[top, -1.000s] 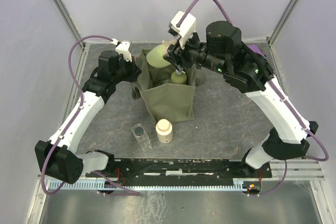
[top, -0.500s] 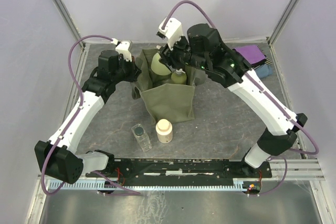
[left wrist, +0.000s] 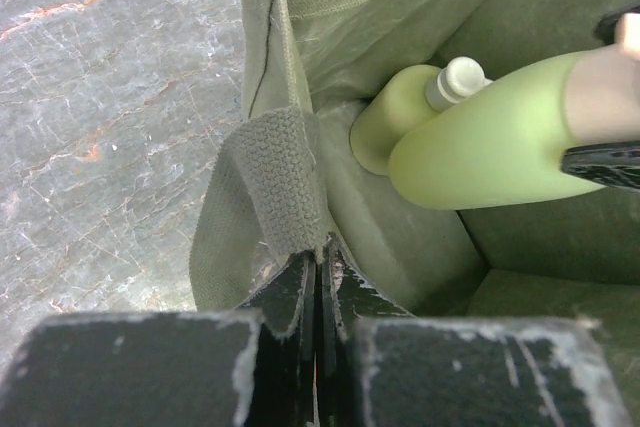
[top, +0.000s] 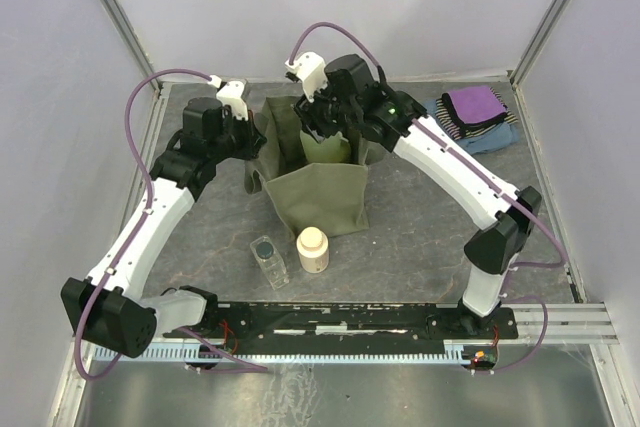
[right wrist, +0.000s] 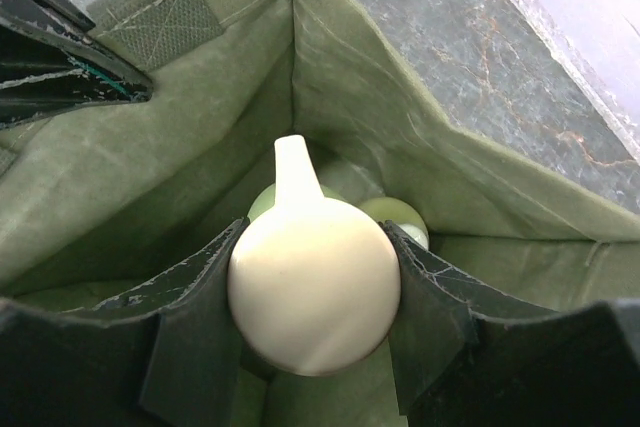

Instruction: Place the personal care products into the canvas bag

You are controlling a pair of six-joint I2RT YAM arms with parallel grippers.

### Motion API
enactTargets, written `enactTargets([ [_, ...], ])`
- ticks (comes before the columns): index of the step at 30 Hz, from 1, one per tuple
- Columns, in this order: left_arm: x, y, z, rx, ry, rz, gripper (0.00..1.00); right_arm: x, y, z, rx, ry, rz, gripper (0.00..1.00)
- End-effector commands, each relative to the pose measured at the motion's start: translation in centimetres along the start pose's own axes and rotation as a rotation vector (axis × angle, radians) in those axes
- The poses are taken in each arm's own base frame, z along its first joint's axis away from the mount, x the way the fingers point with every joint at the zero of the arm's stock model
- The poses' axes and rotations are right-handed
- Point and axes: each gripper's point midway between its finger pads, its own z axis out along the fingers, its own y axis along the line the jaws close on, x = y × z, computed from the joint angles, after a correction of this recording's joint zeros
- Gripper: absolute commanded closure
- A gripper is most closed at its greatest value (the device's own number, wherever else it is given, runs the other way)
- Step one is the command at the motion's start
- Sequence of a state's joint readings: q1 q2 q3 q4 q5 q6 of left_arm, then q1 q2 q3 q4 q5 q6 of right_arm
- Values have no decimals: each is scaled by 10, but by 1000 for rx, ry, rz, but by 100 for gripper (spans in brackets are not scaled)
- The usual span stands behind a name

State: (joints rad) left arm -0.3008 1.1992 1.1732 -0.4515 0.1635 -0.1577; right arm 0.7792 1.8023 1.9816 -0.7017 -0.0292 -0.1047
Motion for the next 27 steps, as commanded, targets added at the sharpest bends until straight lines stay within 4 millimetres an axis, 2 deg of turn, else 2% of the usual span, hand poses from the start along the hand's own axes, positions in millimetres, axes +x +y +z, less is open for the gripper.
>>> enactTargets([
  [1, -27, -9, -17, 26, -79, 39, 97, -75, -5, -15, 13, -276, 0, 100],
  [11, -21, -9, -11, 31, -59, 34, 97, -53, 1, 27, -10, -234, 13, 100],
  [16, -20, -8, -11, 29, -55, 35, 97, -38, -7, 52, 2, -199, 12, 100],
  [27, -15, -6, -9, 21, -45, 29, 97, -7, -17, 70, 16, -209, 31, 100],
])
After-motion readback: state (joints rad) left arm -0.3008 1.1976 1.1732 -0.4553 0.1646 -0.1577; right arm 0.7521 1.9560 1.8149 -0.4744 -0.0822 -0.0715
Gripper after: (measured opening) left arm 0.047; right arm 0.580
